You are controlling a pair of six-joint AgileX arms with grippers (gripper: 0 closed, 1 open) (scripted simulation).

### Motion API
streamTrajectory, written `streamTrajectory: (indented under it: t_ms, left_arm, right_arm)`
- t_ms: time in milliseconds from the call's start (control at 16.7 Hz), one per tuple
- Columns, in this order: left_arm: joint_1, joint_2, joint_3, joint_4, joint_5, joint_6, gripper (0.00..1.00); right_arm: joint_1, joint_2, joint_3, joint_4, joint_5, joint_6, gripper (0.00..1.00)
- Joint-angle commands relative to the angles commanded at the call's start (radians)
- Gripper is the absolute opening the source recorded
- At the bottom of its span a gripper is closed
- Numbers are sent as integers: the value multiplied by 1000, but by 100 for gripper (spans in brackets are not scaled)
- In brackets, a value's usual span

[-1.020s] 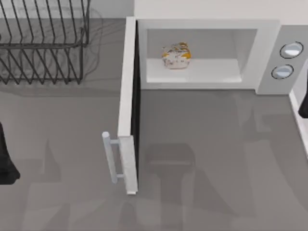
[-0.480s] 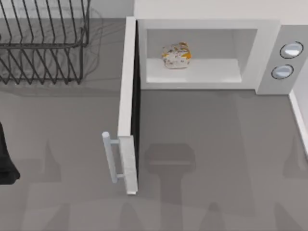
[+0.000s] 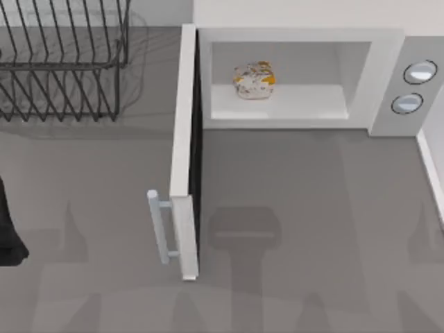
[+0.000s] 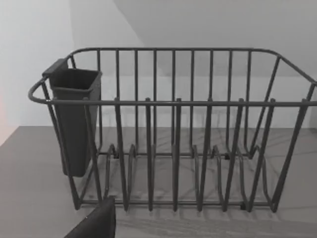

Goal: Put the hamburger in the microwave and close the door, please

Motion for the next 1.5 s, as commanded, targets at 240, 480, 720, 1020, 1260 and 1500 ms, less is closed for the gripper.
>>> streamTrajectory:
  t_ms: [240,480,720,1020,1260,1500]
  left_arm:
    - [0,0,0,0,0,0,62]
    - [0,0,0,0,0,0,32]
    - [0,0,0,0,0,0,2]
    - [0,0,0,0,0,0,0]
    - [0,0,0,0,0,0,0]
    - [64,2,-6,8,65,0,0]
  right_arm:
    - [0,0,0,0,0,0,100]
    - [0,0,0,0,0,0,100]
    - [0,0,0,0,0,0,100]
    - [0,0,0,0,0,0,100]
    - [0,0,0,0,0,0,100]
    - [0,0,0,0,0,0,100]
